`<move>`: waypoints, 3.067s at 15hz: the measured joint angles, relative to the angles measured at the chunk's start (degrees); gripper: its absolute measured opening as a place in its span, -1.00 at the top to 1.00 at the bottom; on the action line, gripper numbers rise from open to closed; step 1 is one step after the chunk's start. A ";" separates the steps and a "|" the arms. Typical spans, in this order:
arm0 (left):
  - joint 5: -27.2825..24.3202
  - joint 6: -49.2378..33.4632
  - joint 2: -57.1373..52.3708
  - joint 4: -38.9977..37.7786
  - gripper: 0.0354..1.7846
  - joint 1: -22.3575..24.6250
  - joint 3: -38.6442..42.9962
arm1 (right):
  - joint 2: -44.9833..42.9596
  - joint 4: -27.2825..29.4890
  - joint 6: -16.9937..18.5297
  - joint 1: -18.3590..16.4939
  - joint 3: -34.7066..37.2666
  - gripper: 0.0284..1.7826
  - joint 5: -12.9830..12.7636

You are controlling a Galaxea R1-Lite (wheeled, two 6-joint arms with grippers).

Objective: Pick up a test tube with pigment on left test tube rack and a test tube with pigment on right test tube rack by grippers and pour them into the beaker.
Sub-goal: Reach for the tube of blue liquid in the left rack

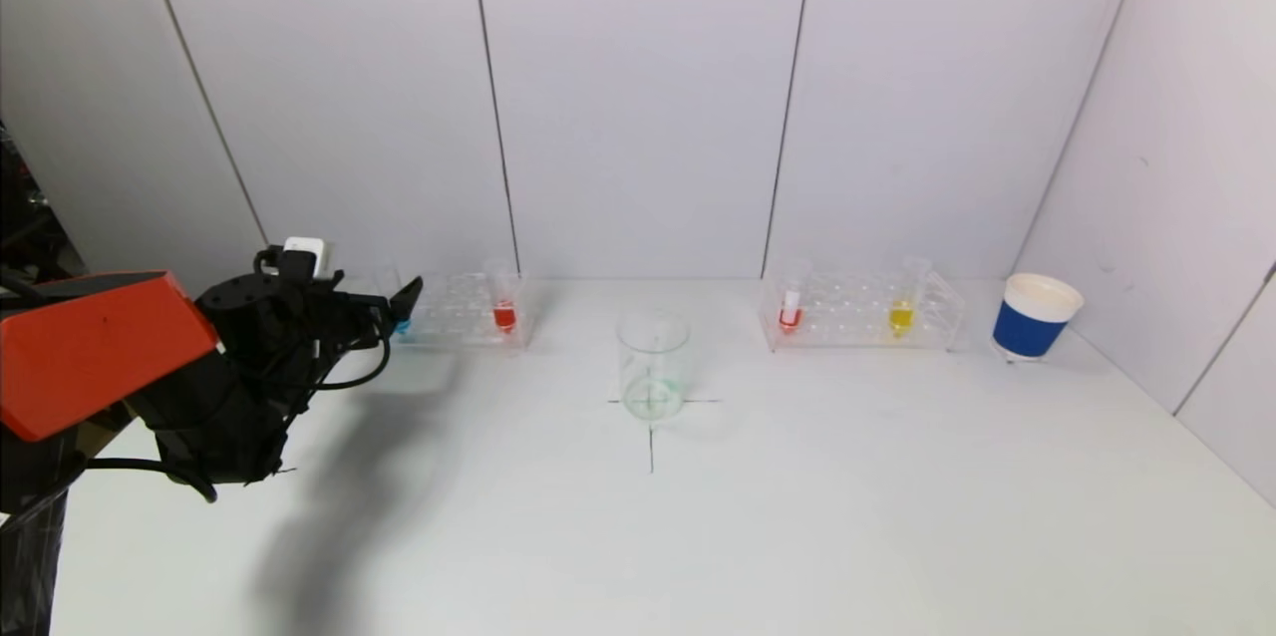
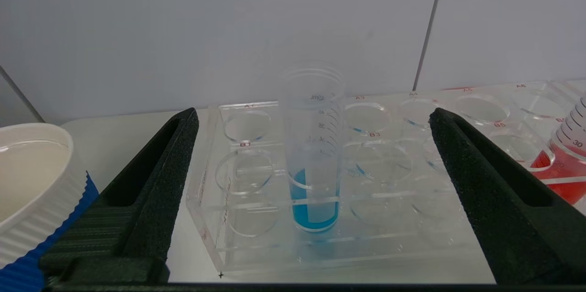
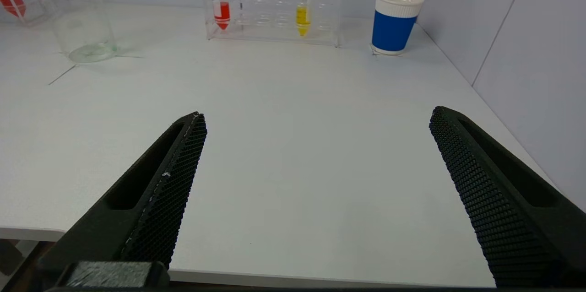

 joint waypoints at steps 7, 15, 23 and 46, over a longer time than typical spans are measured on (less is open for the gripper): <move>0.11 0.00 0.41 0.06 -0.98 0.00 -0.78 | 0.00 0.02 0.00 0.02 0.00 -0.99 0.00; 0.16 0.07 0.87 -0.02 -0.98 0.09 -1.40 | 0.00 0.00 0.00 0.00 0.00 -0.99 -0.02; 0.38 0.16 2.66 1.99 -0.98 -0.02 -5.60 | 0.00 0.00 0.00 0.00 0.00 -0.99 -0.02; 0.22 0.24 3.51 1.88 0.55 -0.11 -6.07 | 0.00 0.00 0.00 0.00 0.00 -0.99 0.00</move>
